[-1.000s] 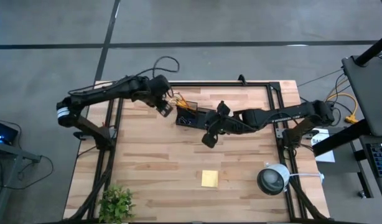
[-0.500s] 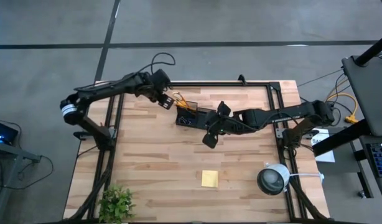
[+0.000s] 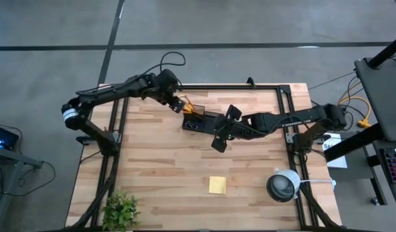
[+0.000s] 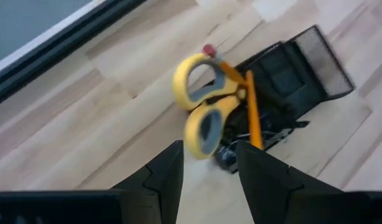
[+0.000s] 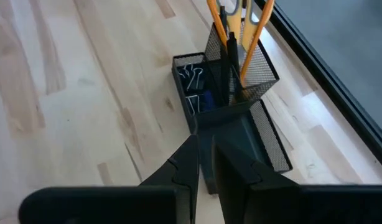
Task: Pick and place office supplies into organizer
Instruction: Put the yellow sticky notes into the black organizer bin
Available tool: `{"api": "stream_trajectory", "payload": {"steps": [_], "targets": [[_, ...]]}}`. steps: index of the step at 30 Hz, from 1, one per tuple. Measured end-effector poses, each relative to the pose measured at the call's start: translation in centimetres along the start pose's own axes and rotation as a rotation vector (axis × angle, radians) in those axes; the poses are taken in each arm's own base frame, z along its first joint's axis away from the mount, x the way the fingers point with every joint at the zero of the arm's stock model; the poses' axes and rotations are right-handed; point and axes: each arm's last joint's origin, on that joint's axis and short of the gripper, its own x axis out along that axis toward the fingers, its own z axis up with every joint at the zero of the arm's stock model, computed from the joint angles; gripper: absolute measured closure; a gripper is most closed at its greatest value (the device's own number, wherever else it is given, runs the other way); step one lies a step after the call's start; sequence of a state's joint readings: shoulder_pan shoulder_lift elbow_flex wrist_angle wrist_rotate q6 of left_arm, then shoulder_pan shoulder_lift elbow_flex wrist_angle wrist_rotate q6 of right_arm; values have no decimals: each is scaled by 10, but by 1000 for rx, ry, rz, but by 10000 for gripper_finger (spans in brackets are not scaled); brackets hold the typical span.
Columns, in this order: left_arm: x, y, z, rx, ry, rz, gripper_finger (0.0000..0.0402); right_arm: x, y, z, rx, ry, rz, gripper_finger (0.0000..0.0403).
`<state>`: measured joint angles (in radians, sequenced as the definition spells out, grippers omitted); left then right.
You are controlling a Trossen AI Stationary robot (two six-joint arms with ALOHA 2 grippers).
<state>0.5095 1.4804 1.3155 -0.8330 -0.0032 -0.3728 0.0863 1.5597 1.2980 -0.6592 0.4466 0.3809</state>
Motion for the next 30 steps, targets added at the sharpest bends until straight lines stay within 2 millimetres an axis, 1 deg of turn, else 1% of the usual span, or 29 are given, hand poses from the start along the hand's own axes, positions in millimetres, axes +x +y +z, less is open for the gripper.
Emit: {"api": "stream_trajectory", "payload": {"steps": [2, 7, 10, 14, 16, 18, 20, 23, 26, 30], "targets": [[-5, 1, -2, 20, -4, 19, 269, 0, -1, 0, -2, 6, -5, 369], [-21, 9, -13, 52, 27, 149, 269, 1, -2, -1, -6, 20, -11, 369], [-34, 12, -23, 36, 56, 157, 269, 0, -3, -5, -20, 63, 8, 369], [-61, -5, -31, 71, -17, -16, 269, 2, -3, -5, -12, 109, 109, 369], [-73, -17, -34, 88, -89, -91, 269, -1, -3, -4, -25, 114, 147, 369], [-86, -28, -38, 90, -160, -162, 269, -6, -4, -7, -52, 166, 199, 369], [-96, -38, -42, 98, -214, -230, 269, -13, -2, -18, -110, 244, 239, 369], [-99, -56, -53, 130, -251, -325, 269, -17, 9, -46, -278, 333, 246, 369], [-89, -77, -70, 194, -266, -421, 269, -24, 24, -76, -474, 358, 287, 369], [-62, -105, -96, 278, -275, -531, 269, -30, 44, -115, -672, 389, 342, 369]]}}
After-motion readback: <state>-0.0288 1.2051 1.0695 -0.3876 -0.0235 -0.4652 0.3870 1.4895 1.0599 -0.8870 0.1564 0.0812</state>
